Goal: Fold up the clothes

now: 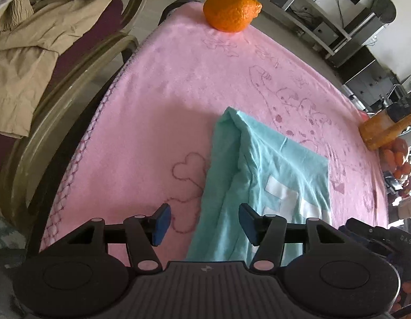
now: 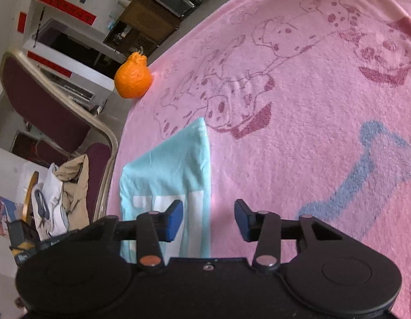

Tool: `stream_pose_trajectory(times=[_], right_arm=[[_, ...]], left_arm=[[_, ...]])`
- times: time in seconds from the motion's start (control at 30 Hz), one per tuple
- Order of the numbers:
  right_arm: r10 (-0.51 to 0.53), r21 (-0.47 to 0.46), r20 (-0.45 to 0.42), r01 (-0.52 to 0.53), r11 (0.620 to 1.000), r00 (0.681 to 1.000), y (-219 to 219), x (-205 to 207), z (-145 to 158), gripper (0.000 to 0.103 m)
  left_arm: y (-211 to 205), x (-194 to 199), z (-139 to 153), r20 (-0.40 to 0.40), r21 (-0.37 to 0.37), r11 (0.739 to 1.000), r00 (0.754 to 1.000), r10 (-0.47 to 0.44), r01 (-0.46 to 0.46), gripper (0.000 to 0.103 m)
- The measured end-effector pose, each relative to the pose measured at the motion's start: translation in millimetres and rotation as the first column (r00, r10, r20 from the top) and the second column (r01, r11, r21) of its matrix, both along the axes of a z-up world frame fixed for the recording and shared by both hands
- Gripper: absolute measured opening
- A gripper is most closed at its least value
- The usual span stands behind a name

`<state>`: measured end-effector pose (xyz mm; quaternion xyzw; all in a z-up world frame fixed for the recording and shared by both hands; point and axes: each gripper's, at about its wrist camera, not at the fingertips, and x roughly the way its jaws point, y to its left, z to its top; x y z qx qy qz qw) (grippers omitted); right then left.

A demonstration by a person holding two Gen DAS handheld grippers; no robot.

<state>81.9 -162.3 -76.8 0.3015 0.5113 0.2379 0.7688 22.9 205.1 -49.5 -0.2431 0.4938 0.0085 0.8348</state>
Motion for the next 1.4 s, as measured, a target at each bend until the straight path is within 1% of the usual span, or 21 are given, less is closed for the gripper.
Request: stream_pose_trajectory(times=[0.13,0.23,0.37,0.43,0.6,0.7,0.83,0.87,0.9,0.93,0.97,1.0,1.03,1.07,1.1,1.13,1.2,1.27,1.33,1.4], right_arm=[[0.005,0.037,-0.003,-0.005,0.999,1.000,4,7,-5,0.038],[0.016,0.048,-0.013,-0.016,0.999,1.000,9,13,-11,0.037],[0.023,0.091,-0.030,-0.020,0.996,0.999,11,18,-17,0.036],[0.033,0.119,-0.041,-0.028,0.993,0.999,11,20,-20,0.034],[0.059,0.199,-0.074,-0.043,0.979,0.996,13,28,-30,0.034],[0.039,0.210,-0.050,-0.028,0.977,0.998,17,32,-32,0.033],[-0.015,0.210,0.006,0.013,0.978,1.000,25,36,-34,0.032],[-0.015,0.205,0.021,0.010,0.979,1.000,27,37,-34,0.032],[-0.014,0.199,0.035,0.007,0.980,0.999,30,38,-33,0.033],[-0.014,0.194,0.050,0.004,0.981,0.999,32,39,-33,0.033],[-0.015,0.188,0.055,0.004,0.982,0.998,34,39,-32,0.032],[-0.016,0.182,0.060,0.004,0.983,0.998,36,40,-32,0.032],[-0.020,0.162,0.062,0.010,0.987,0.998,38,40,-30,0.028],[-0.024,0.141,0.063,0.015,0.990,0.998,40,40,-28,0.022],[-0.027,0.090,0.075,0.020,0.996,0.997,43,38,-26,0.008],[-0.029,0.039,0.087,0.025,0.999,0.996,46,36,-23,0.006],[-0.033,-0.024,0.141,0.037,0.999,0.990,50,28,-12,0.005],[-0.036,-0.040,0.223,0.046,0.998,0.974,45,8,15,0.005],[-0.037,-0.056,0.303,0.057,0.997,0.952,40,-13,42,0.005],[-0.037,-0.070,0.382,0.068,0.995,0.924,35,-33,69,0.005]], left_arm=[[3,3,-2,0.023,-0.033,0.999,1.000,-0.001,0.002,0.052],[1,7,-6,0.033,-0.066,0.997,0.999,-0.026,0.029,0.052],[-2,12,-9,0.039,-0.093,0.993,0.997,-0.067,0.070,0.053],[-3,16,-11,0.044,-0.115,0.990,0.996,-0.080,0.084,0.053],[-7,31,-14,0.066,-0.123,0.988,0.994,-0.091,0.099,0.053],[-11,42,-15,0.081,-0.121,0.987,0.992,-0.100,0.109,0.053],[-16,52,-16,0.104,-0.122,0.987,0.990,-0.096,0.108,0.052],[-18,52,-16,0.110,-0.123,0.987,0.990,-0.087,0.101,0.050],[-20,52,-16,0.113,-0.115,0.990,0.991,-0.074,0.087,0.039],[-23,51,-15,0.115,-0.093,0.993,0.991,-0.062,0.073,0.023],[-29,51,-12,0.110,-0.052,0.997,0.992,-0.057,0.063,0.015],[-35,50,-11,0.110,-0.022,0.998,0.992,-0.057,0.060,0.012],[-43,46,-7,0.122,0.033,0.998,0.990,-0.065,0.061,0.011],[-52,43,-3,0.135,0.088,0.994,0.988,-0.073,0.061,0.010],[-61,39,2,0.149,0.145,0.987,0.985,-0.091,0.069,0.009],[-73,33,9,0.172,0.219,0.972,0.978,-0.119,0.080,0.009],[-98,13,28,0.233,0.353,0.932,0.956,-0.176,0.086,0.009],[-118,-11,49,0.309,0.425,0.903,0.928,-0.209,0.062,0.009],[-134,-38,73,0.390,0.472,0.881,0.893,-0.225,0.016,0.009],[-143,-68,96,0.476,0.450,0.892,0.856,-0.202,-0.040,0.008]])
